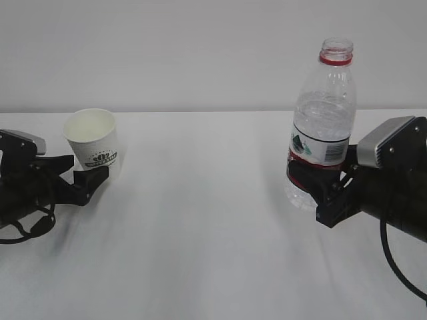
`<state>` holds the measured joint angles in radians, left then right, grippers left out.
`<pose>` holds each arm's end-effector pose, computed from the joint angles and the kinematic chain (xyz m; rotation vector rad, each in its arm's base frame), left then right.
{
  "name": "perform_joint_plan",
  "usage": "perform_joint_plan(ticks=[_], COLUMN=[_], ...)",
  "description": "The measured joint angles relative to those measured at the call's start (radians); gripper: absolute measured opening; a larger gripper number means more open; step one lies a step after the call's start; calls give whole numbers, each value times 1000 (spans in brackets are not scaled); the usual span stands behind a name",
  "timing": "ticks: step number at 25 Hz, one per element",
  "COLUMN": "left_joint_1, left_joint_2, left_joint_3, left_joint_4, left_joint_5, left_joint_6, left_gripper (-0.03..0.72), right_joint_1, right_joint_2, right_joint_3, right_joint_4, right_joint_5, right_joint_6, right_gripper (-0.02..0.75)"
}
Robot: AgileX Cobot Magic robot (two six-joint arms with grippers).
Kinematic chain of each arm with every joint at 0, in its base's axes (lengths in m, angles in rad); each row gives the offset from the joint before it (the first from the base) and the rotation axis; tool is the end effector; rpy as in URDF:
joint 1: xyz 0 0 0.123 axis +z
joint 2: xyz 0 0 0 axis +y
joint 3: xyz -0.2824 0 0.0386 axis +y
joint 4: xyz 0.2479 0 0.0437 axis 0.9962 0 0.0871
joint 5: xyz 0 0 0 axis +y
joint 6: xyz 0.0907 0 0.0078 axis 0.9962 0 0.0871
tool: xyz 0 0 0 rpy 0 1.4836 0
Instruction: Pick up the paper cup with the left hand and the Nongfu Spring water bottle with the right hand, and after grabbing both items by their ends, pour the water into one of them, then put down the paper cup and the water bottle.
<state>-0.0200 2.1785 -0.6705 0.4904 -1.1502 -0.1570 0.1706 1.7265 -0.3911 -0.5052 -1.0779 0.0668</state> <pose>0.3293 -0.0457 0.0622 0.3741 1.8390 -0.3932 0.2520 0.0828 0.1464 -0.6247 1.6802 0.3821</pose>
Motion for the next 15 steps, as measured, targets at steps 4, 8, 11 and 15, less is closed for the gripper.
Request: perform_joint_plan(ticks=[4,8,11,15], left_joint_1=[0,0,-11,-28], left_joint_2=[1,1,1,21], left_joint_3=[-29,-59,-81,-116], left_joint_4=[13,36,36,38], left_joint_5=[0,0,0,-2], left_joint_6=[12,16,16,17], left_gripper=[690,687,686,685], right_joint_1=[0,0,0,0], right_joint_2=[0,0,0,0], right_joint_3=[0,0,0,0], right_joint_4=[0,0,0,0], right_joint_5=[0,0,0,0], right_joint_6=[0,0,0,0], right_gripper=[450,450,450,450])
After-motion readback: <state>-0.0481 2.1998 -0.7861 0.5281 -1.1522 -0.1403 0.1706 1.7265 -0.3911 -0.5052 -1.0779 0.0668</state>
